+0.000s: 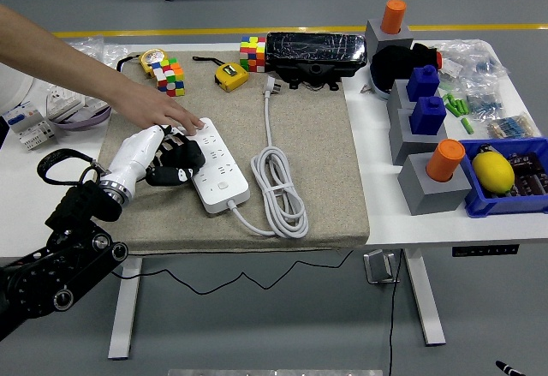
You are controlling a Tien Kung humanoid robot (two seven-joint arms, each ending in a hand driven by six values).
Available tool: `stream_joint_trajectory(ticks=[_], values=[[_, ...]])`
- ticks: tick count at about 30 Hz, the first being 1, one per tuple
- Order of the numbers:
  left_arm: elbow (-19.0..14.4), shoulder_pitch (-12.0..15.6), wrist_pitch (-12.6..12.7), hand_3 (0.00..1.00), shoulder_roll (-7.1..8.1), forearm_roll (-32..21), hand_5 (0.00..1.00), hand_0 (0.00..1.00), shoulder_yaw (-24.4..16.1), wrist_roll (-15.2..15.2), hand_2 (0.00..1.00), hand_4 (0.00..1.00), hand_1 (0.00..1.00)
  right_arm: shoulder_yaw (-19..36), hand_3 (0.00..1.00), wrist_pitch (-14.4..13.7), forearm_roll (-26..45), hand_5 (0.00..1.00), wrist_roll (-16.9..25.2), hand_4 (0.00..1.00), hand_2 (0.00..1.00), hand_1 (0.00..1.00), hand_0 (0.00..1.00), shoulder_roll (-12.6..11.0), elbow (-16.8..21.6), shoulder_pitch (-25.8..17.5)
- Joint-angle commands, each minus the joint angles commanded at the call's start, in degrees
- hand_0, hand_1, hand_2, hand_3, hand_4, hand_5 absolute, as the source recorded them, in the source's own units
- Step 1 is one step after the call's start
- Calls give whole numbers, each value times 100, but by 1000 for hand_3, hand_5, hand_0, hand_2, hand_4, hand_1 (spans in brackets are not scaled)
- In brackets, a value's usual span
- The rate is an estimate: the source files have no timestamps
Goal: Put the plug near the board,insert it into the board,press the button,pull the plug out
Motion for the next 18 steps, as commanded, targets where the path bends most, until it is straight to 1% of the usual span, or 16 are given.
stream_joint_trajectory(ticks=[8,11,14,18], values=[[3,13,-8,383,-20,-513,2,274,-67,-80,298,646,293,21,560,1,-3,548,-1,983,630,645,655,12,-2,-7],[-12,25,21,383,-21,-824,2,274,-109,-126,298,646,293,34,560,0,-4,548,-2,983,630,645,655,18,-6,-10],[-83,65,93,383,-15,-784,2,271,-158,-170,295,650,290,41,561,1,-5,548,-3,984,630,644,651,21,-8,-12],[-353,197,176,394,56,-249,2,273,-344,-206,292,653,290,41,560,2,-14,548,-4,983,628,644,651,21,-8,-12]])
